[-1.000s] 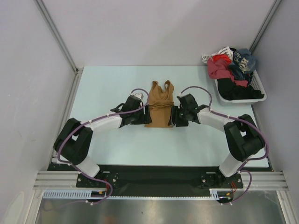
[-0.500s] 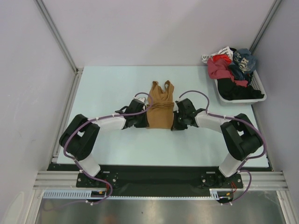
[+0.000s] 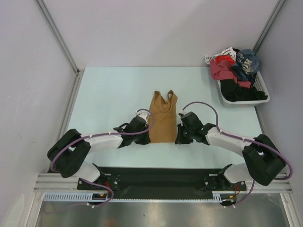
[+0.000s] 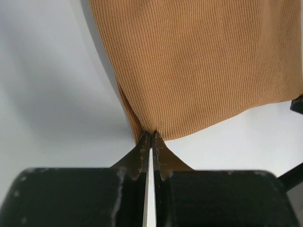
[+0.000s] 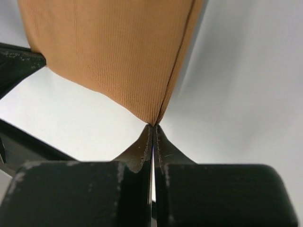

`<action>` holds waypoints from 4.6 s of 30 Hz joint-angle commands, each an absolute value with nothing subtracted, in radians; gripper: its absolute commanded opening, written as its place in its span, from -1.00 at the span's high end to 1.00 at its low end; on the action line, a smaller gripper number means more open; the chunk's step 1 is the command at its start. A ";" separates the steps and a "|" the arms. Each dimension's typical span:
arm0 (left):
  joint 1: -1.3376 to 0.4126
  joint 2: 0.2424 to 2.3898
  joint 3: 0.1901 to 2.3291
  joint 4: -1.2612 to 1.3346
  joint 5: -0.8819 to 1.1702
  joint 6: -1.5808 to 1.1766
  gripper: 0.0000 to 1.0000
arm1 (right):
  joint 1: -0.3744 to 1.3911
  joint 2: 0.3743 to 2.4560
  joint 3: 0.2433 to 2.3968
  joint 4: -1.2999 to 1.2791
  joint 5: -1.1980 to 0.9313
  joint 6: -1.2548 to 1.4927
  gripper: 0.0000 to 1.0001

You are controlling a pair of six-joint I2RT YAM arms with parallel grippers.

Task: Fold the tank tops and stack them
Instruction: Fold the tank top

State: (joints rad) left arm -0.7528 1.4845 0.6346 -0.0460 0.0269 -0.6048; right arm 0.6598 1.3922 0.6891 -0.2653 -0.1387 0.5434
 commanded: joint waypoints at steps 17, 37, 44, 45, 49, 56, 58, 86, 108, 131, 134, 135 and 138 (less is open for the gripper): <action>-0.904 1.342 0.532 -0.120 -0.071 -0.726 -0.22 | 0.785 1.166 0.541 -0.335 -0.011 0.686 -0.25; -0.902 1.310 0.551 -0.189 -0.152 -0.655 -0.38 | 0.821 1.390 0.626 -0.229 -0.018 0.647 0.29; -0.902 1.397 0.597 -0.184 -0.158 -0.630 -0.22 | 0.828 1.375 0.620 -0.282 -0.002 0.666 1.00; -0.902 1.399 0.595 -0.176 -0.143 -0.626 -0.22 | 0.830 1.365 0.614 -0.291 -0.002 0.666 1.00; -0.902 1.402 0.577 -0.131 -0.097 -0.609 -0.19 | 0.830 1.325 0.586 -0.313 0.028 0.669 1.00; -0.903 1.391 0.542 -0.083 -0.018 -0.581 -0.18 | 0.818 1.347 0.575 -0.288 0.011 0.673 1.00; -0.904 1.373 0.525 -0.074 -0.008 -0.578 -0.18 | 0.815 1.356 0.575 -0.275 0.009 0.672 1.00; -0.979 1.292 0.554 -0.216 0.014 -0.635 0.99 | 0.856 1.106 0.598 -0.534 0.023 0.718 1.00; -0.828 1.267 1.003 -0.517 -0.014 -0.560 0.98 | 0.611 1.133 1.003 -0.695 -0.043 0.470 1.00; -0.535 1.816 1.459 -0.511 0.113 -0.445 0.97 | 0.319 1.747 1.403 -0.523 -0.227 0.368 0.92; -0.508 1.885 1.520 -0.480 0.140 -0.446 0.97 | 0.299 1.836 1.472 -0.491 -0.238 0.383 0.90; -0.502 1.932 1.538 -0.476 0.146 -0.449 0.98 | 0.296 1.897 1.486 -0.479 -0.241 0.396 0.90; -0.485 2.031 1.618 -0.456 0.153 -0.448 0.96 | 0.284 1.988 1.526 -0.419 -0.239 0.435 0.86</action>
State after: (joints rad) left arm -0.5083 1.9629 1.5280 -0.4892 0.1364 -0.4725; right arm 0.3019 1.9175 1.4643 -0.5022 -0.2379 0.4004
